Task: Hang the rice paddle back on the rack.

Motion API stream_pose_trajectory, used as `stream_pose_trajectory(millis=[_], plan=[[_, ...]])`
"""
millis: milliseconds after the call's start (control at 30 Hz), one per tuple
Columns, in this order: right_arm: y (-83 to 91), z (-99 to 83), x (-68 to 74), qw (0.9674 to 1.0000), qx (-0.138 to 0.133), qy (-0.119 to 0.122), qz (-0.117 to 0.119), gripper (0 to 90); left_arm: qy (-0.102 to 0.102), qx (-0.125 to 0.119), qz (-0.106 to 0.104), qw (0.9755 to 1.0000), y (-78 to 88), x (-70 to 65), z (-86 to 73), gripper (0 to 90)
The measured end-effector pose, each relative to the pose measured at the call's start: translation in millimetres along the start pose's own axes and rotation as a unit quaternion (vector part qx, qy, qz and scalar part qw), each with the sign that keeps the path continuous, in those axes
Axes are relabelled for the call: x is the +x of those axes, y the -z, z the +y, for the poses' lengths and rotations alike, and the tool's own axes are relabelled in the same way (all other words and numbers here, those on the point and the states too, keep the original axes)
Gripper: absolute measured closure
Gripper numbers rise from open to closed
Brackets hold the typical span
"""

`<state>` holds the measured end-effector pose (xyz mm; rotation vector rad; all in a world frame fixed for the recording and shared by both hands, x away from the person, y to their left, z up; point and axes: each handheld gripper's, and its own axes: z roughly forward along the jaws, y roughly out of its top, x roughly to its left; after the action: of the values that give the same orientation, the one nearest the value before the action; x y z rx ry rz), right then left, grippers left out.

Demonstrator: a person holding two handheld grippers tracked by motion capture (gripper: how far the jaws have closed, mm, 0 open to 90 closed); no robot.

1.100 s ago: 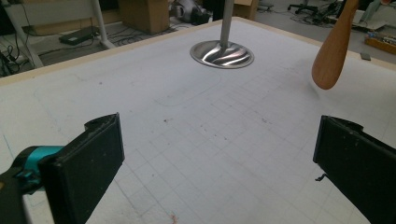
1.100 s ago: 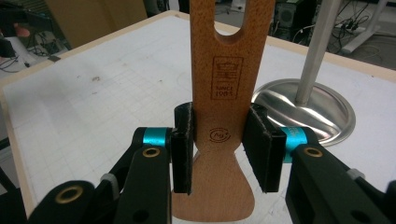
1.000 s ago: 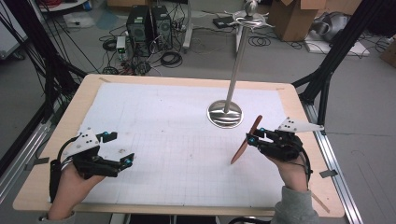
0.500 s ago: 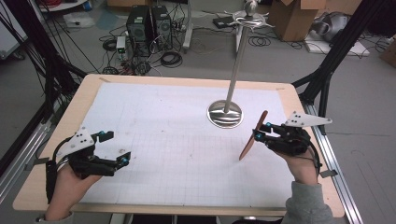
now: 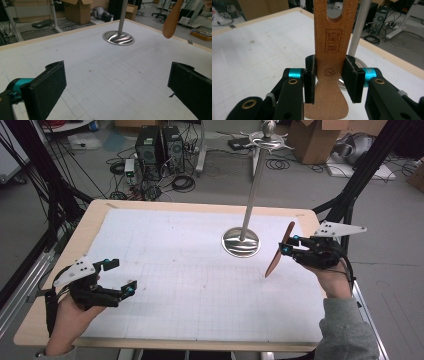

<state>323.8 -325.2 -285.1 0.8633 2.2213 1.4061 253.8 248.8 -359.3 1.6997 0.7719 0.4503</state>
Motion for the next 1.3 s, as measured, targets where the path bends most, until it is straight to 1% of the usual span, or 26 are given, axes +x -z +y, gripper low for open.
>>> stream_pose_trajectory(millis=[67, 100, 167, 233, 300, 367, 400, 567, 667, 767, 833, 900, 1033, 1167, 1233, 1267, 1300], plan=[[0.0, 2.1, -2.5, 1.0, -0.003, 0.001, 0.003, 64.8, 0.0, 0.001, 0.001, 1.0, 0.7, 0.7, -0.3, 2.3], [-0.2, 6.5, -5.6, 0.9999, -0.01, 0.006, 0.003, 64.8, -0.001, 0.001, 0.005, 1.0, 1.3, 2.0, -1.6, 2.3], [-0.6, 10.9, -7.7, 0.9999, -0.013, 0.006, 0.007, 64.8, 0.002, 0.003, 0.005, 1.0, 1.2, 3.6, -3.4, 2.3], [-1.6, 15.2, -9.7, 0.9998, -0.017, 0.009, 0.007, 64.8, 0.003, 0.006, 0.007, 1.0, 0.6, 4.4, -4.8, 2.3], [-2.7, 19.5, -11.7, 0.9997, -0.019, 0.01, 0.006, 64.8, 0.002, 0.007, 0.005, 1.0, 0.5, 5.1, -5.5, 2.3], [-3.1, 23.4, -13.8, 0.9997, -0.021, 0.005, 0.007, 64.8, 0.009, 0.002, 0.002, 1.0, 0.2, 4.1, -5.3, 2.3], [-3.5, 25.4, -15.2, 0.9997, -0.023, 0.004, 0.006, 64.8, 0.006, 0.0, -0.002, 1.0, 0.1, 3.2, -4.6, 2.3], [-5.8, 33.0, -23.0, 0.9996, -0.026, -0.003, 0.006, 64.8, 0.003, -0.001, -0.007, 1.0, -1.7, -0.1, -3.3, 2.3], [-7.2, 36.5, -27.5, 0.9995, -0.03, -0.009, 0.005, 64.8, 0.001, 0.002, -0.005, 1.0, -1.9, 0.6, -4.4, 2.3], [-8.7, 40.6, -30.1, 0.9994, -0.032, -0.015, 0.007, 64.8, -0.002, -0.005, 0.003, 1.0, -0.6, 0.4, -5.2, 2.3], [-10.7, 43.7, -31.3, 0.9995, -0.029, -0.012, 0.002, 64.8, -0.002, -0.008, 0.005, 1.0, 0.2, 0.5, -5.4, 2.3], [-12.7, 46.2, -32.4, 0.9995, -0.03, -0.005, -0.011, 64.8, 0.0, -0.012, 0.008, 0.9999, 2.1, 2.1, -5.6, 2.3], [-15.0, 50.4, -37.0, 0.9995, -0.027, -0.006, -0.012, 64.8, 0.004, -0.009, 0.011, 0.9999, 2.7, 4.0, -6.8, 2.3], [-14.8, 53.9, -41.5, 0.9994, -0.031, -0.01, -0.01, 64.8, 0.005, -0.007, 0.011, 0.9999, 2.5, 5.0, -7.6, 2.3], [-13.3, 58.1, -46.0, 0.9991, -0.038, -0.018, -0.01, 64.8, 0.005, -0.005, 0.012, 0.9999, 2.5, 5.6, -8.2, 2.3], [-13.3, 58.1, -46.0, 0.9991, -0.038, -0.018, -0.01, 64.8, 0.007, -0.006, 0.013, 0.9999, 2.9, 5.6, -8.4, 2.3], [-12.7, 61.0, -48.1, 0.9987, -0.045, -0.019, -0.013, 64.8, 0.008, -0.008, 0.013, 0.9999, 3.8, 6.3, -8.4, 2.3]])
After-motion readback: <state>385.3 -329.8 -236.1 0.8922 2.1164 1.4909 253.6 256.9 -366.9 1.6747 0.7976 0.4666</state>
